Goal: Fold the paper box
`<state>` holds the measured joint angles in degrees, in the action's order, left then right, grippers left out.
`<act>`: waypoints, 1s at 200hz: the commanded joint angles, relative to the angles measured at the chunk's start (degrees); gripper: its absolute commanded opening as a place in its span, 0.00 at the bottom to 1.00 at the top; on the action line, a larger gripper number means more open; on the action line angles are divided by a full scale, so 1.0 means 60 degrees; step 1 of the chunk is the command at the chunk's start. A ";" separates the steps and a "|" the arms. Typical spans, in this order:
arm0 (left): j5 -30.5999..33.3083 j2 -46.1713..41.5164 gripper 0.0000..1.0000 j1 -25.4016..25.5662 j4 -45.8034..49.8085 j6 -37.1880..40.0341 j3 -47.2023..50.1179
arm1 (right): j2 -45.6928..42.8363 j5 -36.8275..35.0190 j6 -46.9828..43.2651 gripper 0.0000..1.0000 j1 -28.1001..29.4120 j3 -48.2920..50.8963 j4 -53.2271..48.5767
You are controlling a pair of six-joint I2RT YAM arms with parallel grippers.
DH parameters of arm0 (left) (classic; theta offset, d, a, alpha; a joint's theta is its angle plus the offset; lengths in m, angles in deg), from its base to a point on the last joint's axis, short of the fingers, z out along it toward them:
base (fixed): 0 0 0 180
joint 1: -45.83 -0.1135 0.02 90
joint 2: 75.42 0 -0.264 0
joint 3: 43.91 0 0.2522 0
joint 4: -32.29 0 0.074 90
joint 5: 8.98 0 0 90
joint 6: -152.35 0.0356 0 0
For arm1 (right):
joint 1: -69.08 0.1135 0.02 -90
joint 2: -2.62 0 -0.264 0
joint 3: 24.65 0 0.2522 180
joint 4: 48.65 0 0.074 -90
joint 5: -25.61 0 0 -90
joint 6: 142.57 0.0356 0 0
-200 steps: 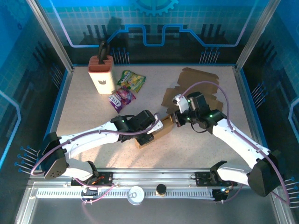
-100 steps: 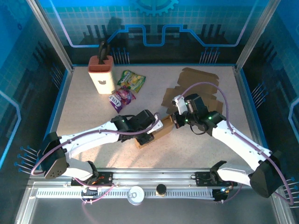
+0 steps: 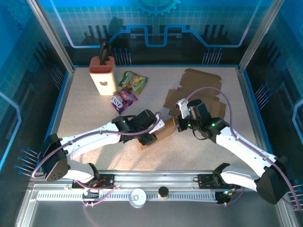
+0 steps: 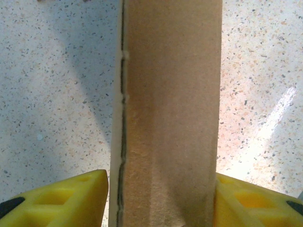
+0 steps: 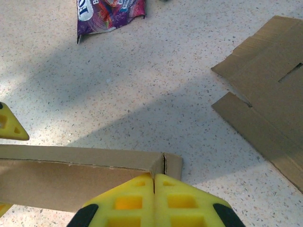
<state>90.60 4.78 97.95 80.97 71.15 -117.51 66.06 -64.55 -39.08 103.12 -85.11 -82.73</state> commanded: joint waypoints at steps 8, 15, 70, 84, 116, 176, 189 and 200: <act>0.0678 -0.0383 0.63 -0.0095 -0.0180 -0.0517 0.0284 | -0.0105 -0.0722 0.0280 0.00 0.0196 0.0207 -0.0172; 0.0731 -0.0570 0.66 -0.0110 -0.0283 -0.0629 0.0370 | -0.0103 -0.0811 0.0346 0.00 0.0249 0.0208 -0.0174; 0.0837 -0.1635 0.74 -0.0102 -0.0600 -0.1492 0.0800 | 0.0046 -0.1515 0.0883 0.00 0.0699 -0.0035 -0.0326; 0.1298 -0.1812 0.74 -0.0102 -0.0400 -0.1879 0.0725 | 0.0127 -0.1759 0.1053 0.00 0.0860 -0.0124 -0.0360; 0.2260 -0.2548 0.71 -0.0102 0.0586 -0.3111 0.0633 | 0.0190 -0.2411 0.1629 0.00 0.1160 -0.0310 -0.0593; 0.2379 -0.3893 0.59 -0.0067 0.2655 -0.4314 0.0813 | 0.0365 -0.3003 0.2306 0.00 0.1619 -0.0815 -0.1001; 0.2592 -0.4081 0.59 -0.0073 0.2700 -0.4118 0.0870 | 0.0382 -0.3003 0.2322 0.00 0.1663 -0.0845 -0.0983; 0.2721 -0.4117 0.59 -0.0068 0.2610 -0.3876 0.0883 | 0.0387 -0.2989 0.2332 0.00 0.1665 -0.0845 -0.0979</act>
<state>104.26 -18.63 97.73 93.32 47.65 -113.29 67.92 -80.88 -26.62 112.15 -88.43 -86.64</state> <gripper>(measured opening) 0.587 0.041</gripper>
